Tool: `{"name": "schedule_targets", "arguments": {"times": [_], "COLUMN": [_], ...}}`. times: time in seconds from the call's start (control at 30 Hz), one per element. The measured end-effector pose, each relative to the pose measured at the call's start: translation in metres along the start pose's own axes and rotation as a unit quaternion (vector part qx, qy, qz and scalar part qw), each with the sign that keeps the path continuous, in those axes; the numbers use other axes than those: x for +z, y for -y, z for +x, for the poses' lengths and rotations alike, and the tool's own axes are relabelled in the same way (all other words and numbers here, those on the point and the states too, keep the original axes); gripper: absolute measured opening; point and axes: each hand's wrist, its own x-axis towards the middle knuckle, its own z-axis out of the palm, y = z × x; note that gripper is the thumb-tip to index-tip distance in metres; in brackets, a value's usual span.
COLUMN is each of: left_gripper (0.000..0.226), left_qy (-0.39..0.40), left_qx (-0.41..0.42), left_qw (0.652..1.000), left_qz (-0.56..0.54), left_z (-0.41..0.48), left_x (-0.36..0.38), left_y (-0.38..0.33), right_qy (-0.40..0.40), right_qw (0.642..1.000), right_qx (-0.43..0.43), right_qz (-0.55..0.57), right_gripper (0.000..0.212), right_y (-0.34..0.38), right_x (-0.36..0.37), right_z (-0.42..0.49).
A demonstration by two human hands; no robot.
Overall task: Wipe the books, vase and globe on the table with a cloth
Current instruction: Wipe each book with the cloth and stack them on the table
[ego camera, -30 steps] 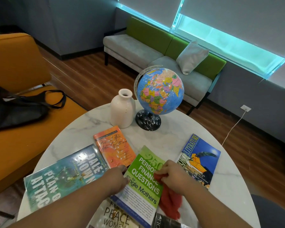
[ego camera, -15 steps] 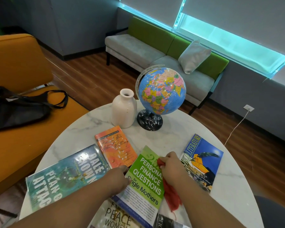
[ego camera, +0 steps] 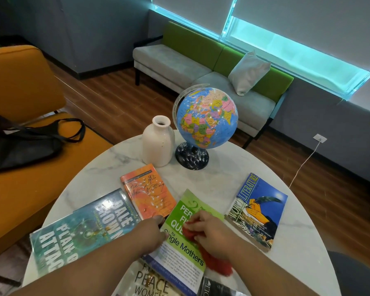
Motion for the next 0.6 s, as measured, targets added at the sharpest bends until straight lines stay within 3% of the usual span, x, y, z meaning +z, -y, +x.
{"name": "schedule_targets", "arguments": {"times": [0.2, 0.3, 0.37, 0.43, 0.5, 0.6], "left_gripper": [0.040, 0.041, 0.041, 0.040, 0.039, 0.043], "left_qy": [-0.004, -0.003, -0.005, -0.002, 0.001, 0.008], "left_qx": [0.000, -0.005, -0.008, -0.009, -0.011, -0.013], "left_qw": [1.000, 1.000, 1.000, 1.000, 1.000, 0.999], "left_qz": [0.000, 0.001, 0.005, -0.007, -0.018, -0.043], "left_z": [0.001, 0.002, 0.001, 0.001, -0.001, -0.002], "left_x": [0.001, 0.001, 0.000, 0.001, 0.001, -0.001], "left_y": [0.000, 0.001, 0.001, 0.001, 0.000, 0.000], "right_qy": [-0.119, -0.063, -0.010, 0.016, 0.015, -0.088], "right_qw": [0.987, 0.998, 0.999, 0.998, 0.999, 0.993], "right_qx": [0.111, 0.020, -0.020, -0.053, -0.013, 0.071], "right_qz": [-0.004, -0.021, 0.040, 0.019, 0.027, 0.023], "right_gripper": [0.017, 0.031, 0.024, 0.021, 0.018, 0.009], "right_y": [-0.009, 0.010, 0.016, 0.003, -0.009, -0.022], "right_x": [-0.007, 0.012, 0.017, 0.015, 0.002, -0.005], "right_z": [-0.003, -0.012, -0.023, -0.032, -0.034, -0.027]}}
